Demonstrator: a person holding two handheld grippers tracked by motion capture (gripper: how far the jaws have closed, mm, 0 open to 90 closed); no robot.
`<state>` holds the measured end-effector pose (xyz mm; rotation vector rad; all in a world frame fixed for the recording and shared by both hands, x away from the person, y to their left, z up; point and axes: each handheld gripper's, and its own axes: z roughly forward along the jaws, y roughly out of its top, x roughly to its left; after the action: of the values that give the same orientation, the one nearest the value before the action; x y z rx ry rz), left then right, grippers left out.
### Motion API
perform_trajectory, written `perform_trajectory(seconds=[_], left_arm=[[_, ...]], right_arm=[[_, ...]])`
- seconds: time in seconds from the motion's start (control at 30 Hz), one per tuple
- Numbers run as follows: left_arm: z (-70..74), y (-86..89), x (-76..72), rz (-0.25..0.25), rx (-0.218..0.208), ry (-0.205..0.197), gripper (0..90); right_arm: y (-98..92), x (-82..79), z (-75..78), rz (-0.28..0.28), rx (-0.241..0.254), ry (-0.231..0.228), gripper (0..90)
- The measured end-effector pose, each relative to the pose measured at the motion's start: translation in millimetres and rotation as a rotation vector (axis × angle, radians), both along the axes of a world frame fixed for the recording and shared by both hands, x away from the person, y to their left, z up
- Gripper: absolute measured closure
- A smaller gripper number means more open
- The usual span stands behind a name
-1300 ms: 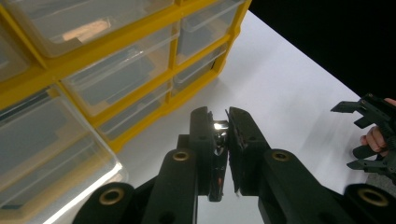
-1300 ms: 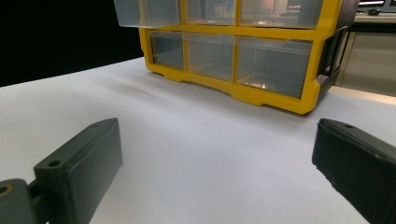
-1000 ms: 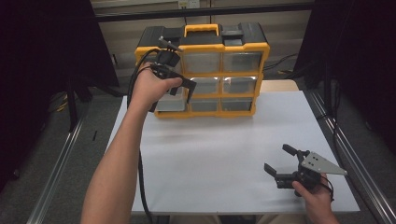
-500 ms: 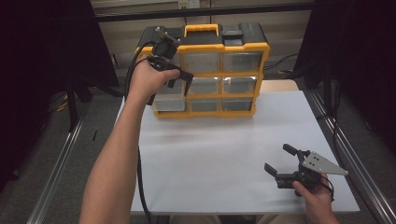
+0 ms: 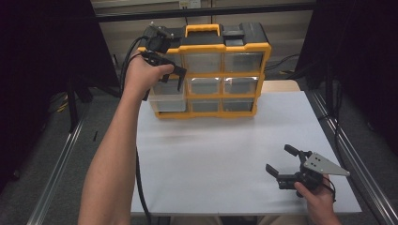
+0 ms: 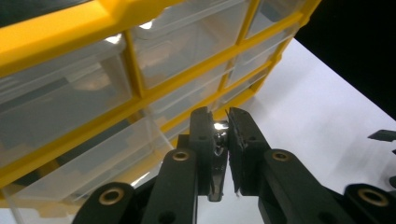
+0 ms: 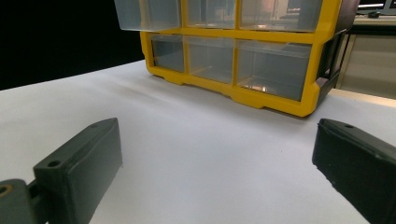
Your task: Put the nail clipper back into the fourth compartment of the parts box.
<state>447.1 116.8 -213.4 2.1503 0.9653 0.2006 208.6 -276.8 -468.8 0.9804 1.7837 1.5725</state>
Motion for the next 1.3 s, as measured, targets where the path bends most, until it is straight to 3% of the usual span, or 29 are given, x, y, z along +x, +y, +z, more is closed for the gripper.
perform_trajectory(seconds=[0.03,0.2,0.23,0.4,0.5,0.57,0.83,0.9,1.03,1.3], left_arm=[[-1.9,0.4,0.9,0.033,-0.01,0.001,80.8],[-4.7,6.6,6.8,0.029,0.015,0.003,80.7],[-5.6,5.7,6.8,0.053,-0.005,0.002,80.7],[-5.9,8.5,10.5,0.038,0.004,0.007,80.7],[-8.0,7.5,11.5,0.065,-0.003,-0.004,80.7],[-8.0,9.0,12.3,0.05,0.011,0.002,80.7],[-10.6,12.7,15.7,0.068,0.008,-0.006,80.7],[-11.8,14.0,16.3,0.073,0.027,-0.01,80.7],[-16.8,16.3,17.4,0.106,-0.001,-0.008,80.6],[-19.5,23.7,18.5,0.103,0.006,-0.007,80.6]], right_arm=[[0.0,-0.1,0.0,0.0,0.0,0.0,1.0],[0.0,-0.1,0.1,0.001,0.001,-0.001,1.0],[0.0,-0.1,0.1,0.002,0.002,-0.001,1.0],[0.0,0.0,0.1,0.001,0.002,-0.001,1.0],[-0.2,-0.1,0.1,0.0,0.002,0.0,1.0],[-0.2,-0.1,0.1,0.0,0.002,-0.001,1.0],[-0.3,-0.1,0.1,0.003,0.003,0.0,1.0],[-0.3,-0.1,0.1,0.003,0.004,-0.001,1.0],[-0.2,-0.1,0.1,0.003,0.002,-0.002,1.0],[-0.1,0.0,0.0,0.003,0.002,0.0,1.0]])
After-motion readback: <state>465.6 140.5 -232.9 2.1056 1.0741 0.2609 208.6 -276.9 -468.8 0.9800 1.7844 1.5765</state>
